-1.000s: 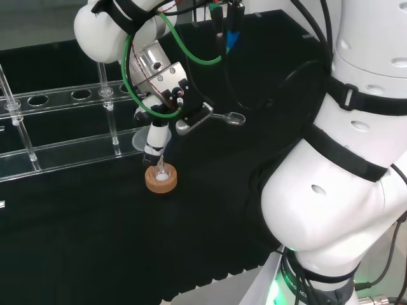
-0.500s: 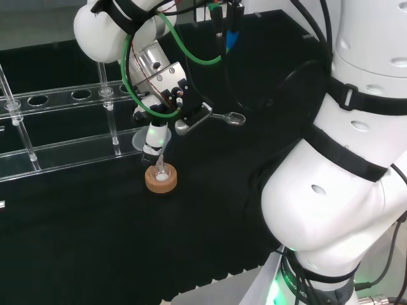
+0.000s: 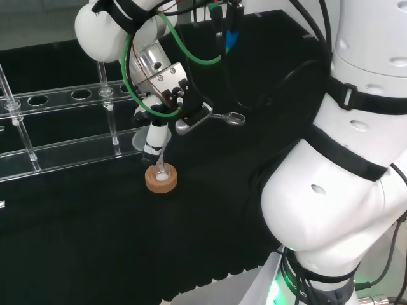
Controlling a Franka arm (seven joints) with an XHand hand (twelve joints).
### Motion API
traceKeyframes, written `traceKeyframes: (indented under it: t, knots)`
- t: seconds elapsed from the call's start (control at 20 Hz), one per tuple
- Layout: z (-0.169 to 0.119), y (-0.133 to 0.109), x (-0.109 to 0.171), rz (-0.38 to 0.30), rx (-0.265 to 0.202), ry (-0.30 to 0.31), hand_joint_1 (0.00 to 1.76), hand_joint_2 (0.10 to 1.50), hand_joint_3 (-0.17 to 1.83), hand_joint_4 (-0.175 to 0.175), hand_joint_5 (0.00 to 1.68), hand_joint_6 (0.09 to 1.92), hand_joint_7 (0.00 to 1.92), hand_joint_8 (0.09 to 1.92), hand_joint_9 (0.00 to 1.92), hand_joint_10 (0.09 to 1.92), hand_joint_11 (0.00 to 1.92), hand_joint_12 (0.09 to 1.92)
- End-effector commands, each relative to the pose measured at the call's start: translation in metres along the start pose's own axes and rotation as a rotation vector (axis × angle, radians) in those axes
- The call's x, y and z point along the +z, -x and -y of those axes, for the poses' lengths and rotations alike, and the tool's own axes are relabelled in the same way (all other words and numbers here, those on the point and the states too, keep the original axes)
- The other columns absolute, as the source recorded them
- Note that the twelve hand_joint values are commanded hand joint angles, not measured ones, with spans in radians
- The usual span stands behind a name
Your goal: Remove the funnel from the round-bottom flask.
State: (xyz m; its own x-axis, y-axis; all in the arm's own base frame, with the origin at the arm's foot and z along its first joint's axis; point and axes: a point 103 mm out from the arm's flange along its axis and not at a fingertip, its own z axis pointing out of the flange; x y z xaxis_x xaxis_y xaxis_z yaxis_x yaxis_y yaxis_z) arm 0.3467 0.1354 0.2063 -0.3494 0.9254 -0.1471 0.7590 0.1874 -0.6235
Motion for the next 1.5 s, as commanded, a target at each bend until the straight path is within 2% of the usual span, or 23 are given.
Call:
traceKeyframes:
  t: [0.05,0.35,0.7,1.1,1.5]
  knots:
    - [-0.0017,0.0,0.0002,0.006,0.0,-0.008,0.66,0.68,0.01,-0.104,0.08,0.09,0.19,0.58,0.0,0.53,0.0,0.09]
    - [-0.0026,0.0022,0.0005,0.003,0.005,-0.005,0.68,0.69,0.01,-0.098,0.12,0.09,0.27,0.61,0.0,0.55,0.0,0.09]
    - [-0.0029,0.0042,0.0017,0.002,0.012,-0.005,0.69,0.7,0.01,-0.089,0.21,0.09,0.39,0.61,0.0,0.67,0.0,0.09]
    - [-0.0034,0.0037,0.0013,0.003,0.013,-0.004,0.7,0.71,0.02,-0.087,0.24,0.09,0.44,0.59,0.0,0.71,0.0,0.09]
    - [-0.0034,0.0033,0.0018,-0.001,0.017,0.014,0.71,0.71,0.02,-0.068,0.41,0.09,0.49,0.57,0.0,0.76,0.0,0.09]
